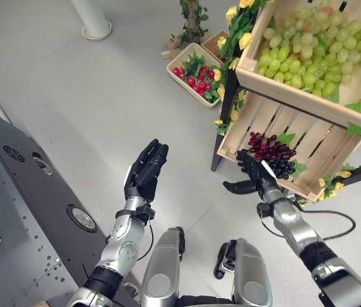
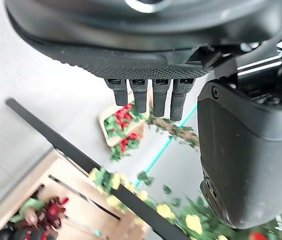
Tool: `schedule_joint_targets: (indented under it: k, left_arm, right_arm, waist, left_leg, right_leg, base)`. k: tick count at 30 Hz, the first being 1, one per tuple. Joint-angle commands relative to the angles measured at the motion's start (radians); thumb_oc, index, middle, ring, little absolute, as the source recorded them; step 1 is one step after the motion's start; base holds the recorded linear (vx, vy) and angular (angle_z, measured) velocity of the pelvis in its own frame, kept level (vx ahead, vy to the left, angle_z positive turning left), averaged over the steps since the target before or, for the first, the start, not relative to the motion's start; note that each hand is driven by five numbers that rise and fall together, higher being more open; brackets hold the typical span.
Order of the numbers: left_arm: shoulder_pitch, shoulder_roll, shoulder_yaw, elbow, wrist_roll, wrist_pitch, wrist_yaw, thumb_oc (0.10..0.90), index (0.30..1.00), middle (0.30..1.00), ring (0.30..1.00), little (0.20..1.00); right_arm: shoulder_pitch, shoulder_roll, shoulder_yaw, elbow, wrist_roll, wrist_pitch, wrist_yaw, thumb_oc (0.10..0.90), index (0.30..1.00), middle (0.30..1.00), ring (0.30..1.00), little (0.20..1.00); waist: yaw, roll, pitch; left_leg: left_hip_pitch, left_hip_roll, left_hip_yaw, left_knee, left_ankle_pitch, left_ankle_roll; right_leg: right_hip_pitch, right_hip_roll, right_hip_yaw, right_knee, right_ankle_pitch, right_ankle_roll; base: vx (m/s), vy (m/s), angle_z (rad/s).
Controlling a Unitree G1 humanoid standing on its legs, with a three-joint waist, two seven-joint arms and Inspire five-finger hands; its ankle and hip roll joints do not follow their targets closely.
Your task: Pick up the fruits from the basket on one side to the basket on the other side
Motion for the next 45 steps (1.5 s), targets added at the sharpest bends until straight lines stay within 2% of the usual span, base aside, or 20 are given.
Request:
schedule_joint_targets:
  k: [1,6,7,16,21,23,25,27,28,29,30,31,32,34,35,36,37,39,41,45]
  left_arm:
    - [0.075,-0.024,0.047,0.020,0.070,0.002,-0.027,0.800,0.900,0.900,0.900,0.900]
    - [0.143,-0.051,0.084,0.097,0.082,0.071,-0.026,0.800,0.900,0.900,0.900,0.900]
    - [0.155,-0.069,0.095,0.138,0.083,0.089,-0.032,0.800,0.900,0.900,0.900,0.900]
    - [0.139,-0.083,0.044,0.228,0.201,0.173,0.009,0.800,0.900,0.900,0.900,0.900]
    - [0.124,-0.079,0.054,0.271,0.154,0.182,0.018,0.800,0.900,0.900,0.900,0.900]
    - [0.143,-0.079,0.062,0.269,0.125,0.181,0.020,0.800,0.900,0.900,0.900,0.900]
    - [0.198,-0.090,0.091,0.278,0.092,0.183,0.028,0.800,0.900,0.900,0.900,0.900]
    - [0.224,-0.105,0.112,0.278,0.064,0.185,0.025,0.800,0.900,0.900,0.900,0.900]
    - [0.224,-0.105,0.112,0.278,0.064,0.185,0.025,0.800,0.900,0.900,0.900,0.900]
    - [0.245,-0.121,0.133,0.290,0.082,0.181,-0.008,0.800,0.900,0.900,0.900,0.900]
    - [0.240,-0.123,0.135,0.297,0.089,0.186,-0.017,0.800,0.900,0.900,0.900,0.900]
    - [0.225,-0.124,0.136,0.306,0.099,0.190,-0.028,0.800,0.900,0.900,0.900,0.900]
    - [0.209,-0.125,0.128,0.313,0.110,0.180,-0.025,0.800,0.900,0.900,0.900,0.900]
    - [0.198,-0.129,0.126,0.325,0.111,0.171,-0.028,0.800,0.900,0.900,0.900,0.900]
    - [0.195,-0.134,0.127,0.341,0.111,0.154,-0.034,0.800,0.900,0.900,0.900,0.900]
    - [0.195,-0.137,0.127,0.343,0.112,0.149,-0.035,0.800,0.900,0.900,0.900,0.900]
    - [0.188,-0.141,0.121,0.340,0.118,0.146,-0.038,0.800,0.900,0.900,0.900,0.900]
    - [0.161,-0.131,0.108,0.337,0.130,0.159,-0.041,0.800,0.900,0.900,0.900,0.900]
    - [0.090,-0.118,0.073,0.331,0.147,0.173,-0.028,0.800,0.900,0.900,0.900,0.900]
    - [0.104,-0.105,0.063,0.314,0.218,0.148,-0.007,0.800,0.900,0.900,0.900,0.900]
  right_arm:
    - [0.090,0.027,-0.048,-0.093,0.006,-0.175,0.065,0.800,0.900,0.900,0.900,0.900]
    - [0.190,0.080,-0.040,-0.142,-0.046,-0.164,0.105,0.800,0.900,0.900,0.900,0.900]
    - [0.210,0.097,-0.030,-0.148,-0.027,-0.144,0.115,0.800,0.900,0.900,0.900,0.900]
    - [0.211,0.133,0.018,-0.117,0.016,-0.086,0.134,0.800,0.900,0.900,0.900,0.900]
    - [0.206,0.133,0.045,-0.120,-0.005,-0.064,0.154,0.800,0.900,0.900,0.900,0.900]
    - [0.207,0.130,0.051,-0.124,-0.022,-0.057,0.174,0.800,0.900,0.900,0.900,0.900]
    - [0.213,0.129,0.059,-0.124,-0.031,-0.022,0.188,0.800,0.900,0.900,0.900,0.900]
    - [0.217,0.124,0.065,-0.133,-0.023,-0.012,0.199,0.800,0.900,0.900,0.900,0.900]
    - [0.217,0.124,0.065,-0.133,-0.023,-0.012,0.199,0.800,0.900,0.900,0.900,0.900]
    - [0.234,0.100,0.062,-0.157,-0.031,-0.015,0.217,0.800,0.900,0.900,0.900,0.900]
    - [0.239,0.093,0.058,-0.163,-0.023,-0.014,0.212,0.800,0.900,0.900,0.900,0.900]
    - [0.243,0.082,0.052,-0.168,-0.009,-0.015,0.210,0.800,0.900,0.900,0.900,0.900]
    - [0.243,0.071,0.044,-0.151,0.011,-0.022,0.216,0.800,0.900,0.900,0.900,0.900]
    - [0.243,0.075,0.029,-0.117,0.023,-0.034,0.220,0.800,0.900,0.900,0.900,0.900]
    - [0.252,0.083,0.010,-0.082,0.031,-0.046,0.219,0.800,0.900,0.900,0.900,0.900]
    - [0.257,0.088,0.005,-0.073,0.029,-0.047,0.213,0.800,0.900,0.900,0.900,0.900]
    - [0.270,0.100,-0.006,-0.053,0.027,-0.048,0.194,0.800,0.900,0.900,0.900,0.900]
    - [0.281,0.111,-0.014,-0.050,0.025,-0.058,0.166,0.800,0.900,0.900,0.900,0.900]
    - [0.279,0.136,-0.014,-0.058,0.046,-0.063,0.120,0.800,0.900,0.900,0.900,0.900]
    - [0.267,0.149,0.000,-0.071,0.059,-0.034,0.123,0.800,0.900,0.900,0.900,0.900]
  waist:
    - [-0.019,0.010,-0.203]
    - [-0.025,0.016,-0.247]
    - [-0.027,0.019,-0.260]
    - [-0.029,0.043,-0.292]
    - [-0.023,0.049,-0.297]
    - [-0.013,0.051,-0.292]
    - [0.014,0.046,-0.283]
    - [0.027,0.042,-0.281]
    - [0.027,0.042,-0.281]
    - [0.022,0.019,-0.275]
    - [0.012,0.003,-0.277]
    - [-0.002,-0.017,-0.283]
    - [-0.011,-0.028,-0.293]
    - [-0.020,-0.020,-0.310]
    - [-0.038,0.005,-0.328]
    - [-0.045,0.016,-0.336]
    - [-0.069,0.043,-0.353]
    - [-0.084,0.046,-0.358]
    - [-0.085,0.034,-0.358]
    - [-0.071,0.030,-0.348]
  left_leg:
    - [0.149,-0.011,0.000,-0.158,-0.047,0.035]
    - [0.213,-0.030,-0.006,-0.291,0.008,0.020]
    - [0.233,-0.035,-0.007,-0.334,0.027,0.015]
    - [0.261,-0.051,-0.024,-0.442,0.088,0.014]
    - [0.276,-0.042,-0.047,-0.472,0.110,0.006]
    - [0.275,-0.031,-0.062,-0.487,0.128,-0.008]
    - [0.273,-0.006,-0.076,-0.569,0.212,-0.059]
    - [0.256,0.005,-0.072,-0.621,0.267,-0.080]
    - [0.256,0.005,-0.072,-0.621,0.267,-0.080]
    - [0.196,0.014,0.040,-0.493,0.235,-0.075]
    - [0.192,0.021,0.106,-0.382,0.191,-0.059]
    - [0.183,0.031,0.164,-0.224,0.115,-0.036]
    - [0.200,0.022,0.179,-0.117,0.056,-0.021]
    - [0.238,0.007,0.189,-0.083,0.042,-0.028]
    - [0.314,-0.020,0.191,-0.146,0.075,-0.051]
    - [0.346,-0.030,0.194,-0.190,0.084,-0.056]
    - [0.430,-0.044,0.209,-0.393,0.112,-0.063]
    - [0.451,-0.055,0.220,-0.520,0.079,-0.041]
    - [0.435,-0.085,0.157,-0.598,0.038,-0.011]
    - [0.425,-0.091,0.141,-0.611,0.055,-0.006]
  right_leg:
    - [0.138,0.040,-0.016,-0.265,0.147,-0.044]
    - [0.209,0.066,-0.021,-0.410,0.187,-0.028]
    - [0.232,0.071,-0.025,-0.458,0.204,-0.020]
    - [0.267,0.076,-0.040,-0.546,0.247,-0.013]
    - [0.278,0.087,-0.049,-0.535,0.228,-0.025]
    - [0.279,0.099,-0.063,-0.518,0.209,-0.040]
    - [0.305,0.128,-0.088,-0.552,0.210,-0.053]
    - [0.317,0.142,-0.098,-0.597,0.234,-0.053]
    - [0.317,0.142,-0.098,-0.597,0.234,-0.053]
    - [0.317,0.140,-0.133,-0.652,0.270,-0.051]
    - [0.314,0.127,-0.150,-0.661,0.280,-0.052]
    - [0.308,0.114,-0.176,-0.679,0.295,-0.052]
    - [0.303,0.110,-0.194,-0.695,0.308,-0.049]
    - [0.288,0.117,-0.213,-0.693,0.312,-0.045]
    - [0.270,0.136,-0.225,-0.680,0.308,-0.041]
    - [0.264,0.144,-0.229,-0.676,0.308,-0.039]
    - [0.252,0.164,-0.247,-0.672,0.314,-0.032]
    - [0.235,0.162,-0.256,-0.667,0.329,-0.018]
    - [0.203,0.163,-0.253,-0.668,0.355,0.003]
    - [0.202,0.167,-0.246,-0.687,0.376,0.019]
  base:
    - [0.11,-0.064,-0.08]
    - [0.07,-0.053,-0.06]
    - [0.04,-0.046,0.04]
    - [0.01,-0.015,0.10]
    - [0.04,-0.109,0.06]
    - [0.08,-0.264,0.09]
    - [0.07,-0.340,0.26]
    - [-0.02,-0.174,0.21]
    - [-0.18,-0.284,0.16]
    - [-0.21,-0.305,0.24]
    - [-0.29,-0.405,0.57]
    - [-0.18,-0.243,0.92]
    - [-0.15,-0.200,1.31]
    - [-0.09,-0.083,0.82]
    - [-0.07,-0.023,0.16]
    - [-0.14,0.027,0.35]
    - [-0.14,0.047,0.59]
    - [-0.23,0.040,0.80]
    - [-0.38,-0.011,1.00]
    - [-0.26,-0.005,0.39]
